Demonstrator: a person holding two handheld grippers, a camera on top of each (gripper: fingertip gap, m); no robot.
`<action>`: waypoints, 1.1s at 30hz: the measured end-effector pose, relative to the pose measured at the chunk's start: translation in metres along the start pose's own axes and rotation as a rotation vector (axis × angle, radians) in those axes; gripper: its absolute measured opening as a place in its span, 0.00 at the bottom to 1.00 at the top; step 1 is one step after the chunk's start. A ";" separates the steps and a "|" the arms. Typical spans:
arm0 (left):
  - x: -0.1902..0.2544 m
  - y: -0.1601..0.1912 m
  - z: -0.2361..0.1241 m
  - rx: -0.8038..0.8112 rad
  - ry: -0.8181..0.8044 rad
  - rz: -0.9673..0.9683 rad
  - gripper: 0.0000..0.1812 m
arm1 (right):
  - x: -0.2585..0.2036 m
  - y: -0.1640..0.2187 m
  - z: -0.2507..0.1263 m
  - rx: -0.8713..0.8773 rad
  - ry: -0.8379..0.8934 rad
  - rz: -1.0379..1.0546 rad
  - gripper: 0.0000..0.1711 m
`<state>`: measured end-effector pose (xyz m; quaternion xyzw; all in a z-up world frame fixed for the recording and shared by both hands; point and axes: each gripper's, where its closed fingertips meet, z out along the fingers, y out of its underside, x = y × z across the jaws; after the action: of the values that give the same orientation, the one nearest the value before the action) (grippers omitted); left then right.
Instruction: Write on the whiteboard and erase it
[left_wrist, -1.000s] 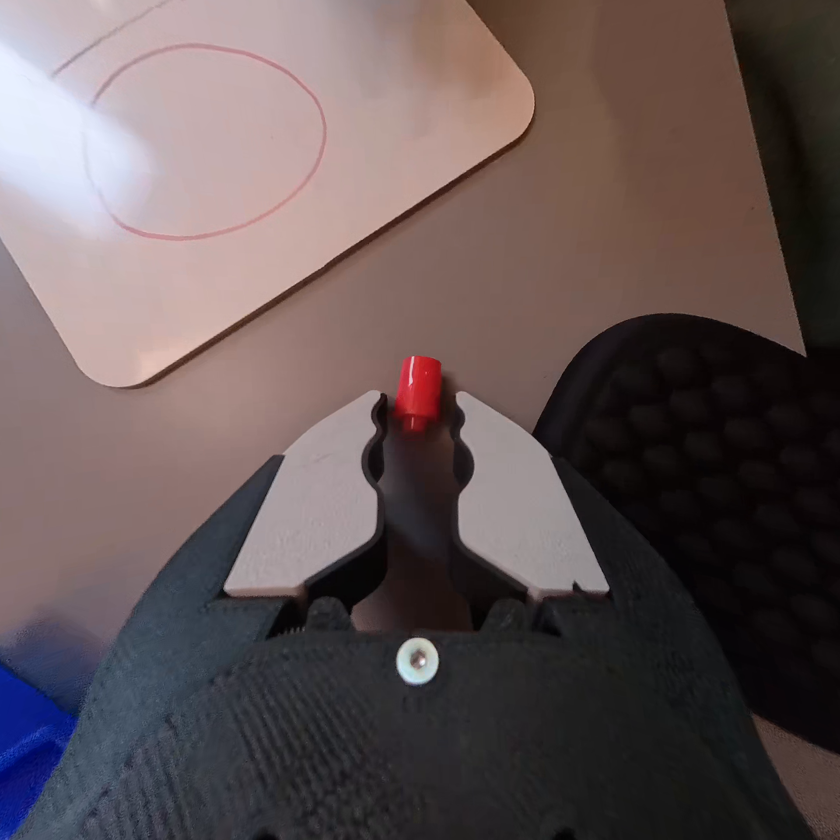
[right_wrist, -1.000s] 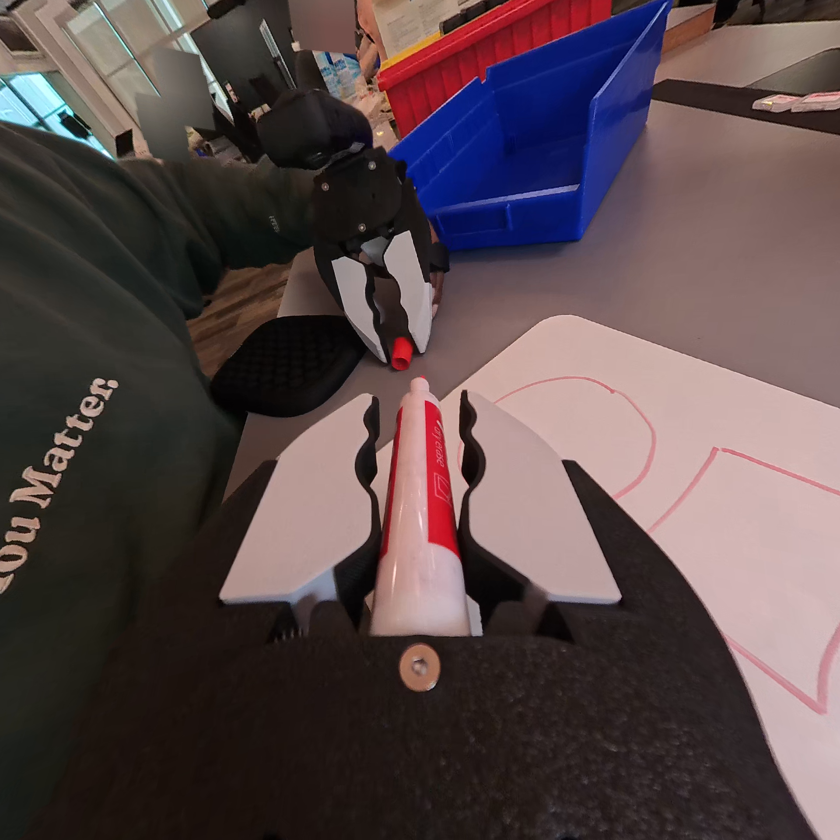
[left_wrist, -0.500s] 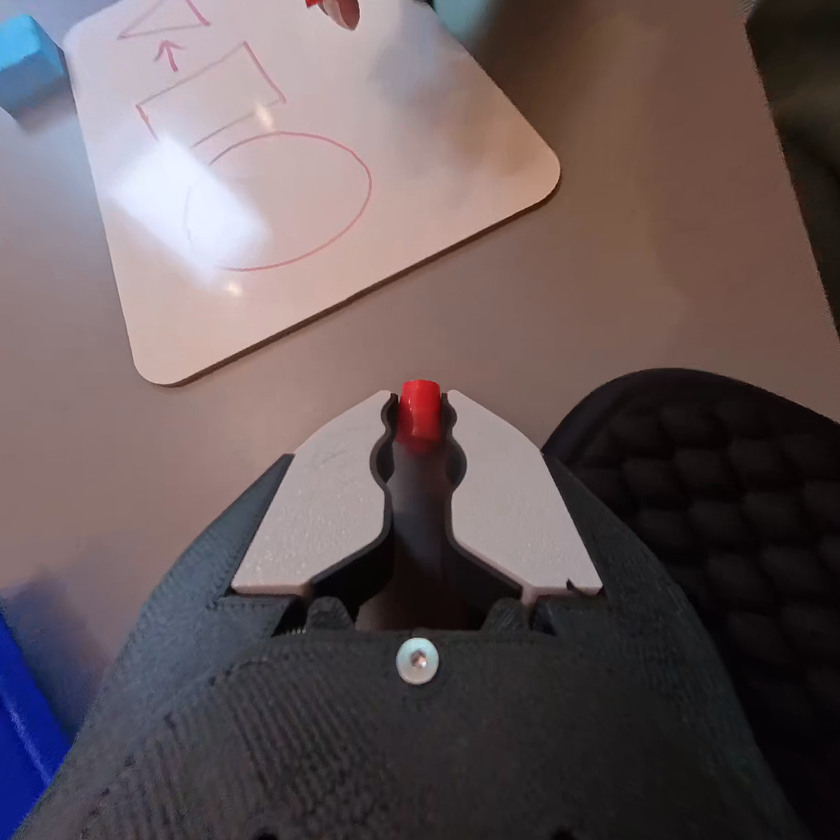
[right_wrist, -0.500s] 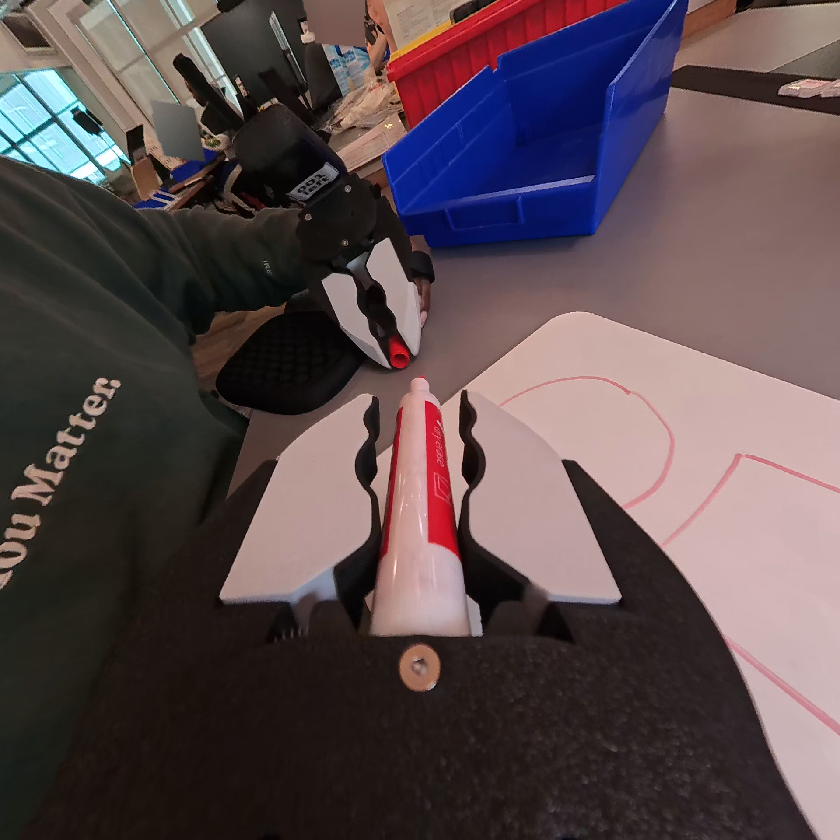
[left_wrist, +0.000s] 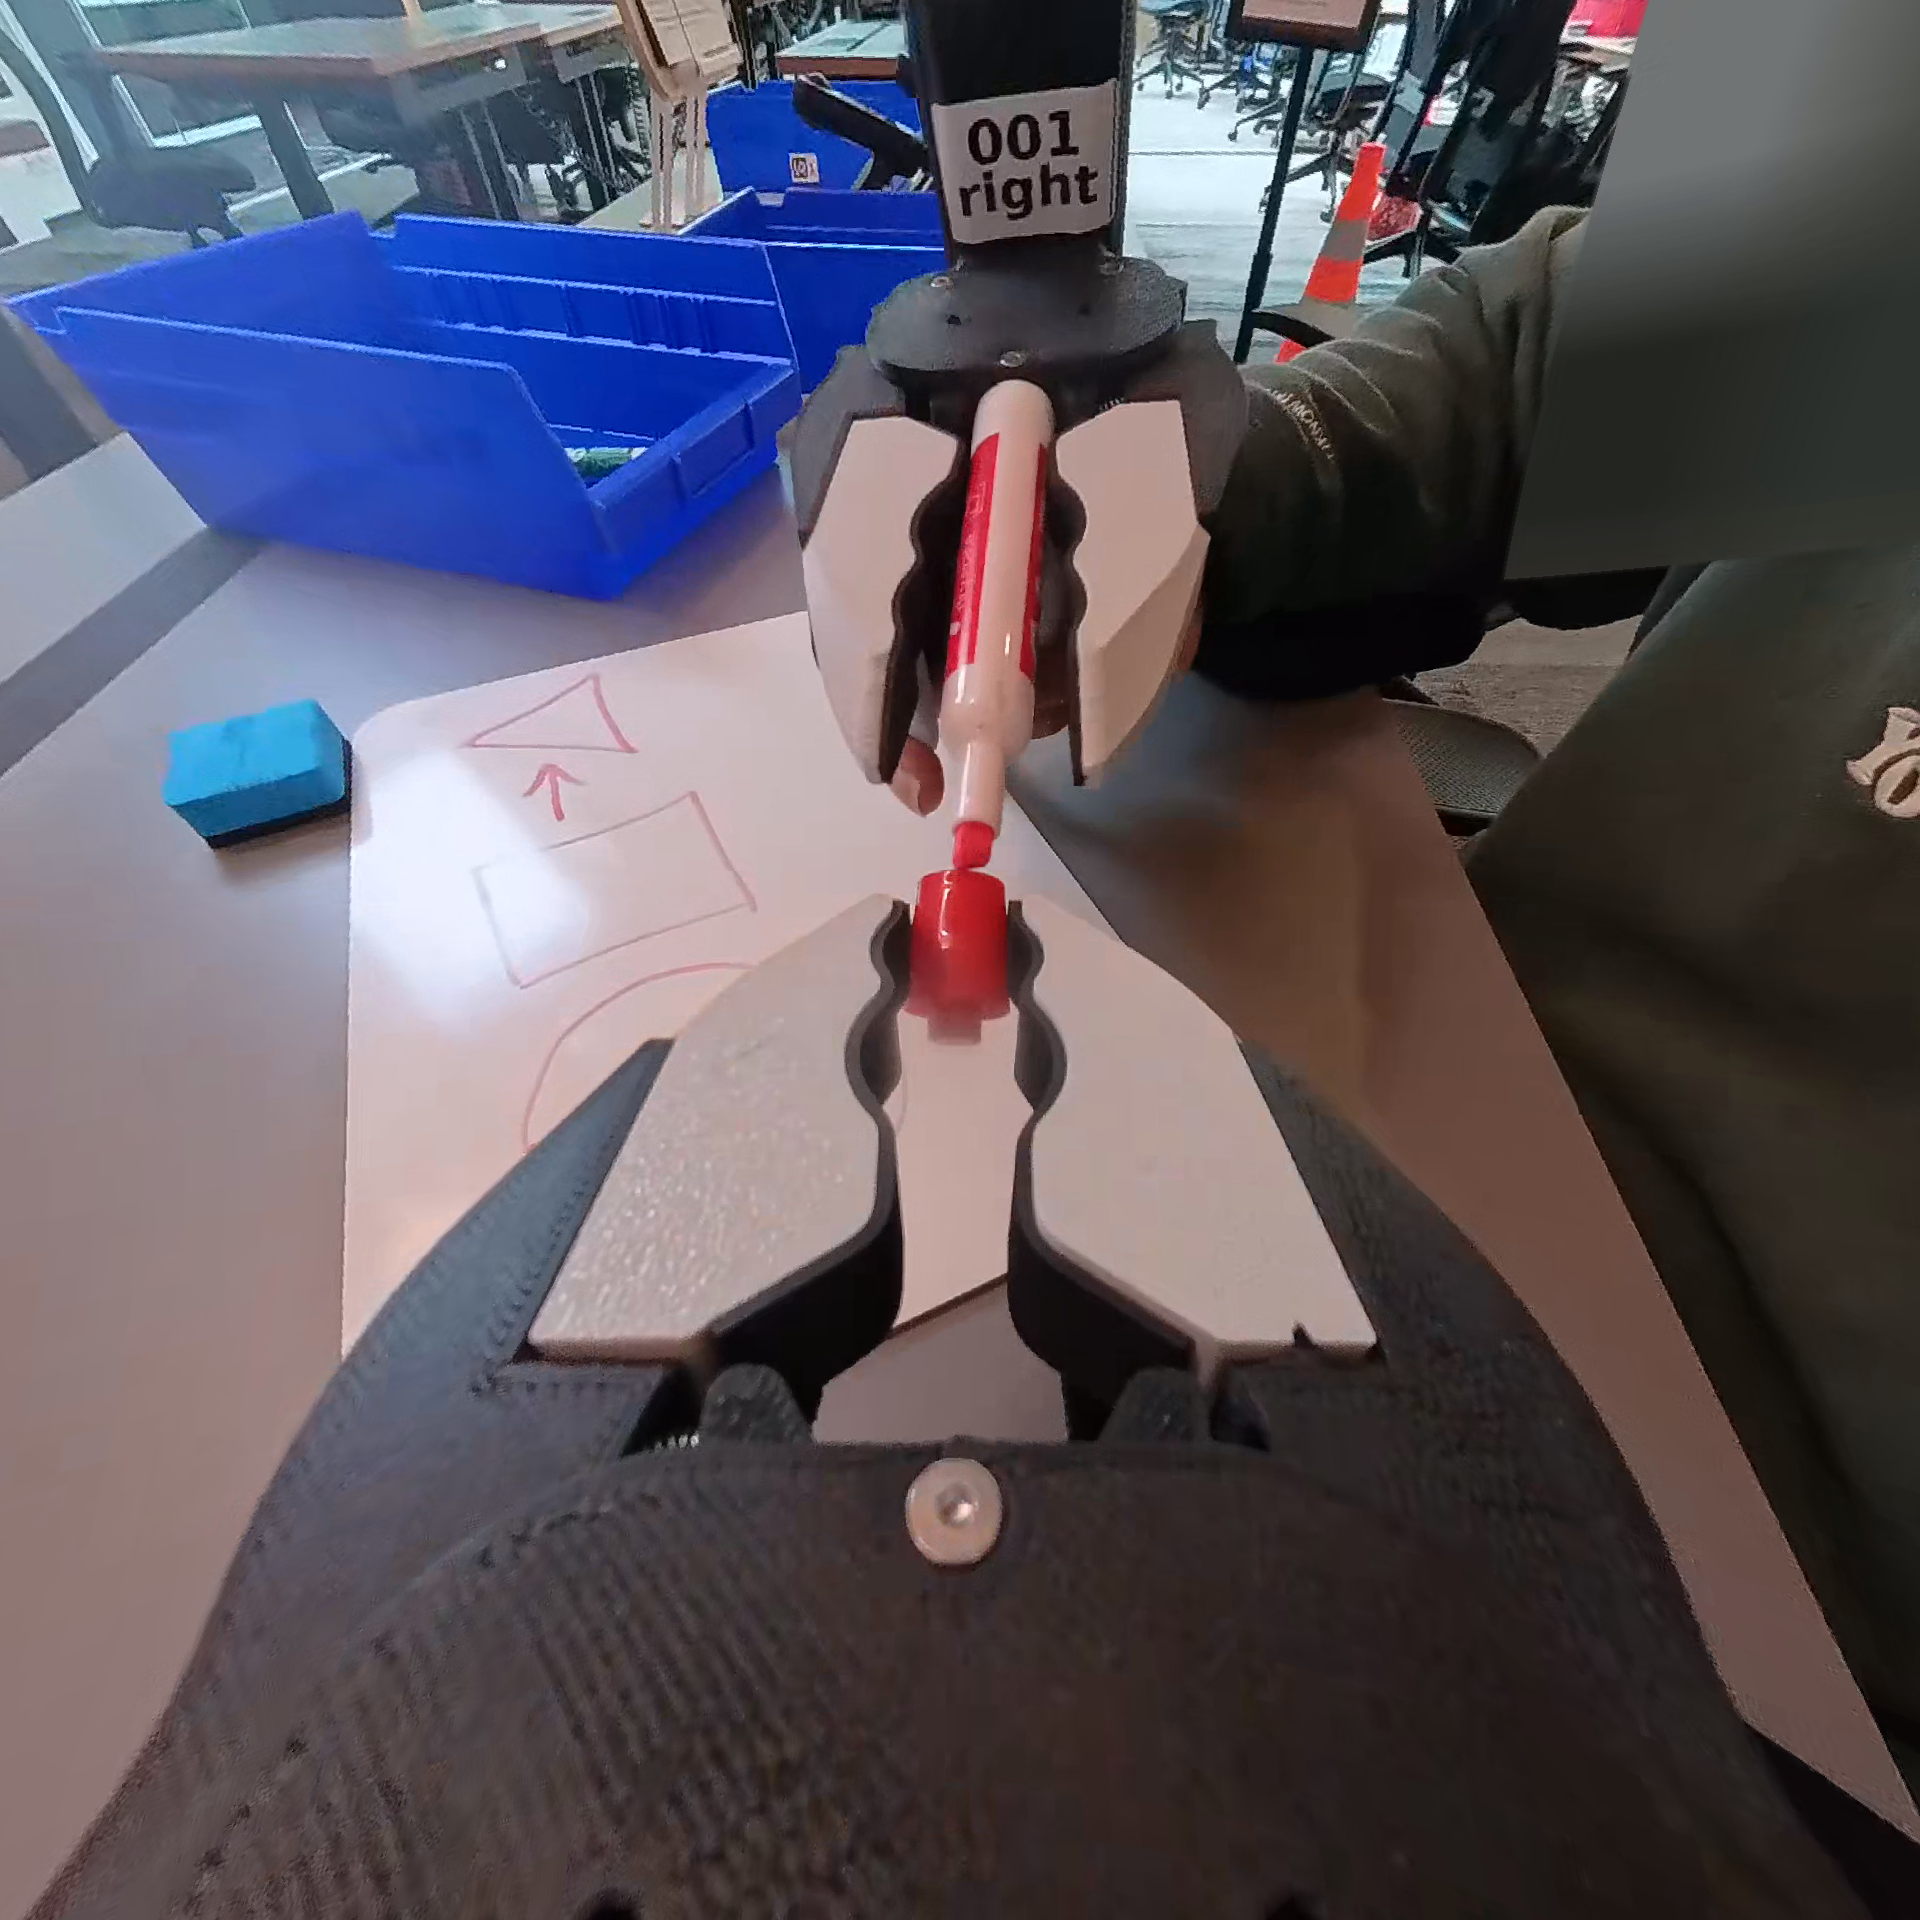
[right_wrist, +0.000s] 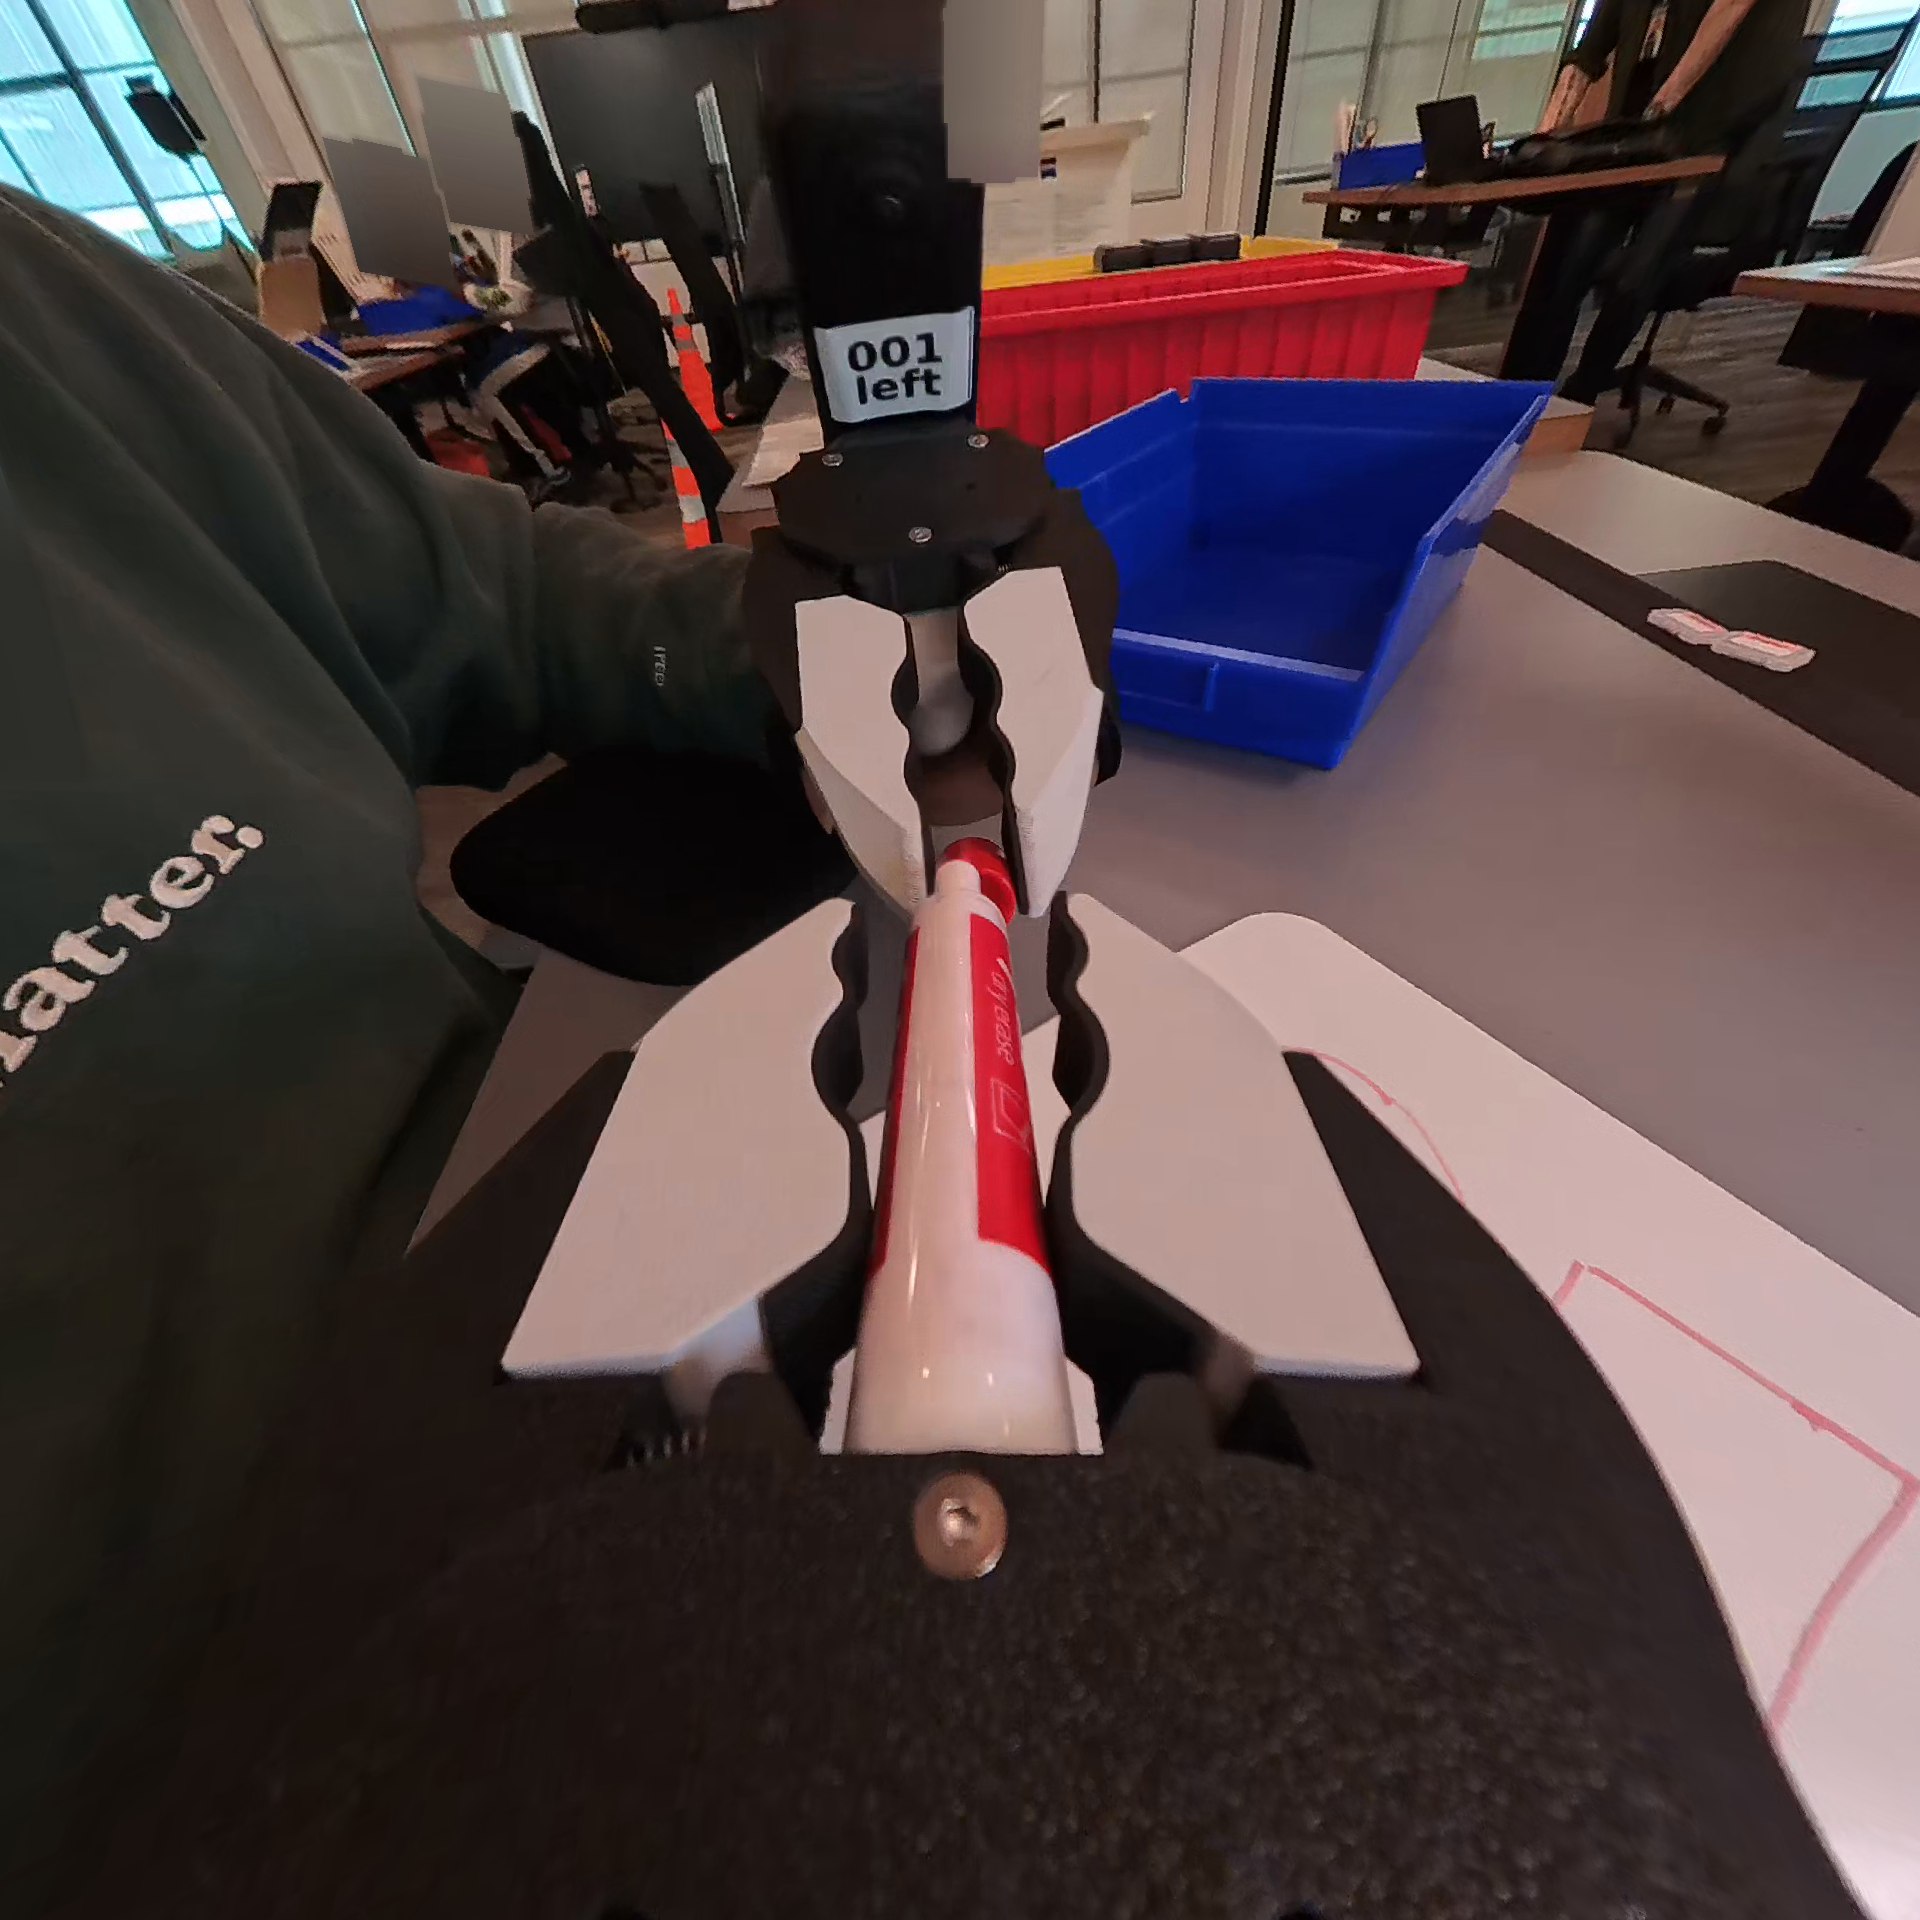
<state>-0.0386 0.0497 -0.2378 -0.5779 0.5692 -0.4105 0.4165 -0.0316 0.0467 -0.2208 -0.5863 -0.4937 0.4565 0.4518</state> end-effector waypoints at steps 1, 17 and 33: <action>0.001 0.001 0.000 -0.003 -0.003 0.007 0.10 | 0.001 0.001 -0.001 -0.005 0.004 0.000 0.20; 0.008 -0.005 0.002 0.016 -0.009 0.058 0.10 | -0.004 0.008 0.003 -0.073 0.006 -0.056 0.20; 0.016 0.003 0.006 -0.104 -0.145 0.338 0.08 | -0.016 0.015 0.021 -0.025 -0.046 0.145 0.19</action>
<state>-0.0340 0.0342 -0.2428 -0.5228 0.6472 -0.2618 0.4891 -0.0511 0.0309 -0.2372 -0.6155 -0.4659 0.4950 0.3989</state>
